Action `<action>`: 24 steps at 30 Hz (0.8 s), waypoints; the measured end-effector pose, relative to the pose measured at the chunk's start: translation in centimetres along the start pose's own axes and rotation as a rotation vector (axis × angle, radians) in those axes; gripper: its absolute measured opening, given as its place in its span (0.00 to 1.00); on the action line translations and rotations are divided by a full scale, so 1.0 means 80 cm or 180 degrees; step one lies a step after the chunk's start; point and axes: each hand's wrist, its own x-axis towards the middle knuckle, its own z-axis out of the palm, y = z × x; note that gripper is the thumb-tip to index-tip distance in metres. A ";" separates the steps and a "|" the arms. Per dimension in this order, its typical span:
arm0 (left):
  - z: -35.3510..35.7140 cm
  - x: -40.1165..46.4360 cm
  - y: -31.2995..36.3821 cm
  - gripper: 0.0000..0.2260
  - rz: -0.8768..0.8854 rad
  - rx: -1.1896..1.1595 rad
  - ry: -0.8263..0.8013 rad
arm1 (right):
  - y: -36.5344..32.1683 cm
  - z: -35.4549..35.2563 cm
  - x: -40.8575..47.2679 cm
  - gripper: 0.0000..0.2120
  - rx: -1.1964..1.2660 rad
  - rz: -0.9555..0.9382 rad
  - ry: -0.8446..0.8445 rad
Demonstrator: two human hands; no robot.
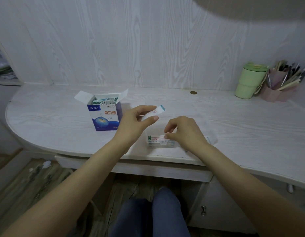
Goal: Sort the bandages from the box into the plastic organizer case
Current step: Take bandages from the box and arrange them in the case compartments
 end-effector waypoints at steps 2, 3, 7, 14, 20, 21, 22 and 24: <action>0.000 -0.001 -0.001 0.12 0.0040 -0.0011 -0.0040 | 0.002 0.000 0.002 0.04 -0.0036 -0.0077 -0.0095; -0.001 -0.001 -0.002 0.12 0.0058 -0.0004 -0.0059 | 0.004 -0.001 0.002 0.04 0.0029 -0.0073 -0.0111; 0.001 0.001 -0.002 0.12 0.0235 0.0198 -0.0133 | 0.005 -0.020 -0.001 0.07 0.1542 0.0289 0.0299; 0.041 0.001 0.011 0.19 0.0718 0.1074 -0.0506 | 0.020 -0.058 -0.014 0.07 0.2232 0.0430 0.0154; 0.059 0.006 0.007 0.26 0.0788 0.1759 -0.0849 | 0.071 -0.081 -0.018 0.06 0.1866 0.0764 0.0479; 0.061 0.006 0.005 0.27 0.0771 0.1924 -0.0922 | 0.080 -0.082 -0.020 0.06 0.1760 0.0818 0.0491; 0.061 0.007 0.002 0.29 0.0753 0.2076 -0.0978 | 0.088 -0.082 -0.021 0.06 0.1664 0.0860 0.0481; 0.063 0.009 -0.003 0.32 0.0702 0.2340 -0.1069 | 0.100 -0.081 -0.023 0.05 0.1455 0.0913 0.0445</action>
